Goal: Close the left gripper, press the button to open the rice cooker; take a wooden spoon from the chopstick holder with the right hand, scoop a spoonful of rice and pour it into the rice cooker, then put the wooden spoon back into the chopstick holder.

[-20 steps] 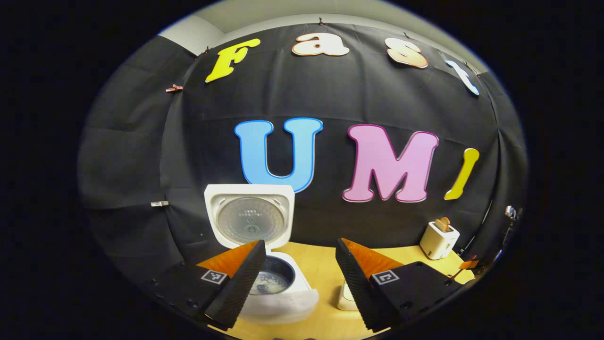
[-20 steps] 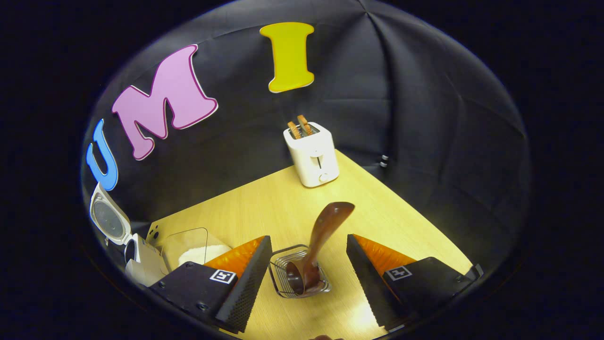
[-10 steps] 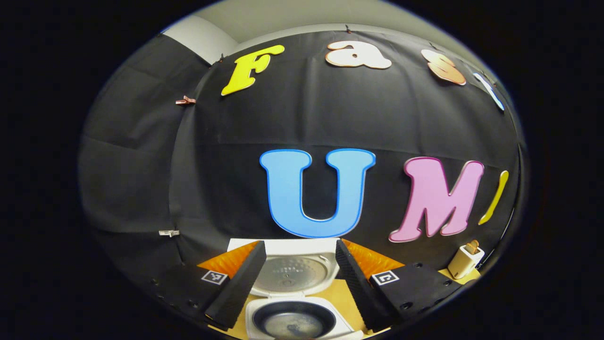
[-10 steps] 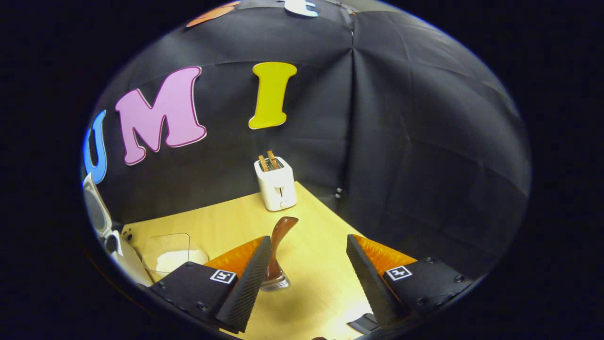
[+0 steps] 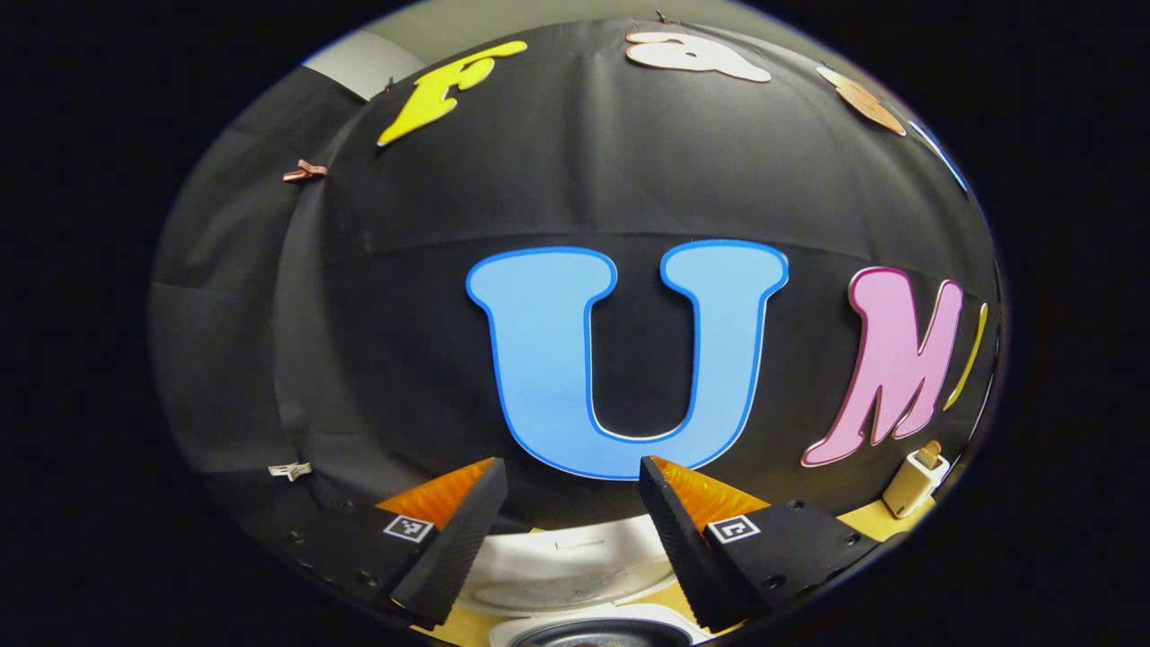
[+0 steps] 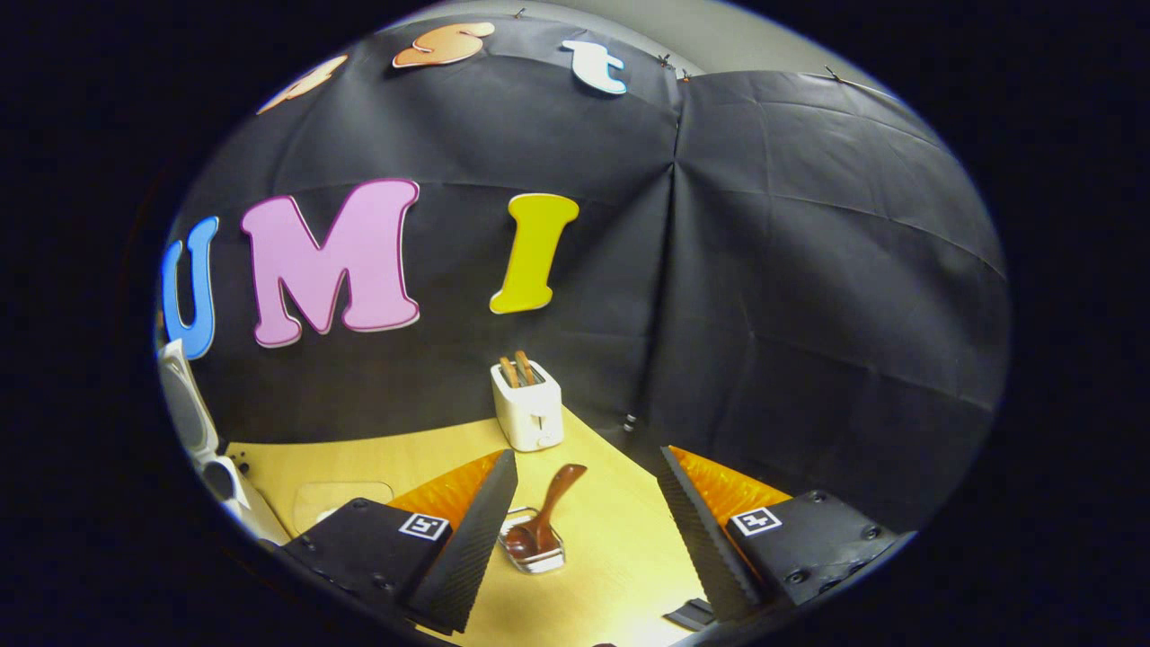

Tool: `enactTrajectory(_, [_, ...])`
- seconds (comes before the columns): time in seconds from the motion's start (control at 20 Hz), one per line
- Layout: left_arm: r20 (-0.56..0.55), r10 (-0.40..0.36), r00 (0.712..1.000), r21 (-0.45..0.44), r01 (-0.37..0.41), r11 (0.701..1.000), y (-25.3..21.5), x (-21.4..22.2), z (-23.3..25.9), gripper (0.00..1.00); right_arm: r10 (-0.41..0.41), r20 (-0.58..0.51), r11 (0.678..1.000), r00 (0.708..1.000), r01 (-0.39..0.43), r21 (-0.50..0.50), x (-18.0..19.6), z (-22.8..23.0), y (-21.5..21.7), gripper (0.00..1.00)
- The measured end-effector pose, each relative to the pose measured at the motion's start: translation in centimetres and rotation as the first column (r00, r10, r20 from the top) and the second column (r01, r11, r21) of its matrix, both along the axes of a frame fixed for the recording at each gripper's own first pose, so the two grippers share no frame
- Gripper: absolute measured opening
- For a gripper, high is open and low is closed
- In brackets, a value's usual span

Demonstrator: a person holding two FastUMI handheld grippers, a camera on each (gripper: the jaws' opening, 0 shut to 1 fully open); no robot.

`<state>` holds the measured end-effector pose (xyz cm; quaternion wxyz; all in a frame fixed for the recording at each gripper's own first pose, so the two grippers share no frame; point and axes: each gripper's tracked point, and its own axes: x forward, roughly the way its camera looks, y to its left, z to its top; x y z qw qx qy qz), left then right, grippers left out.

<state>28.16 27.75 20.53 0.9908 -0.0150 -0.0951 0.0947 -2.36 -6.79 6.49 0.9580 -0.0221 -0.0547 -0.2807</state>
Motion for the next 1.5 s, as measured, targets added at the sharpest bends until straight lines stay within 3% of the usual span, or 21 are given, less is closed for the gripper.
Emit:
enactTrajectory(0.2, [-0.112, -0.022, 0.993, -0.024, 0.02, 1.0, 0.3, 3.3, -2.2, 0.95, 0.033, 0.06, 0.998, 0.998, -0.029, -0.055, 0.2, 4.6, 2.8, 0.97])
enactTrajectory(0.45, [-0.197, -0.031, 0.98, -0.077, 0.017, 0.997, 0.1, 3.6, -4.3, 0.99, 0.102, 0.09, 0.994, 0.991, -0.099, -0.039, 2.0, 5.8, 4.9, 0.97])
enactTrajectory(0.6, [-0.228, -0.044, 0.973, -0.131, 0.014, 0.991, -0.7, 2.4, -5.2, 0.99, 0.149, 0.08, 0.987, 0.986, -0.144, -0.065, 3.3, 5.7, 5.4, 0.98])
enactTrajectory(0.95, [-0.295, -0.029, 0.955, -0.167, -0.021, 0.986, -4.2, -3.7, -9.4, 0.99, 0.287, -0.024, 0.954, 0.957, -0.288, -0.077, 6.6, 2.4, 4.4, 0.98])
enactTrajectory(1.1, [-0.352, -0.026, 0.936, -0.186, -0.043, 0.982, -6.1, -6.3, -13.5, 0.98, 0.325, -0.047, 0.944, 0.945, -0.327, -0.045, 7.4, 1.4, 3.4, 0.97])
enactTrajectory(1.25, [-0.441, -0.036, 0.897, -0.225, -0.072, 0.972, -7.9, -8.6, -19.5, 0.99, 0.346, -0.103, 0.934, 0.933, -0.353, -0.062, 7.6, 0.0, 3.1, 0.98])
enactTrajectory(1.5, [-0.486, -0.016, 0.874, -0.17, -0.077, 0.982, -9.8, -10.4, -25.6, 0.97, 0.402, -0.17, 0.906, 0.9, -0.418, -0.069, 7.6, -2.6, 5.1, 0.98])
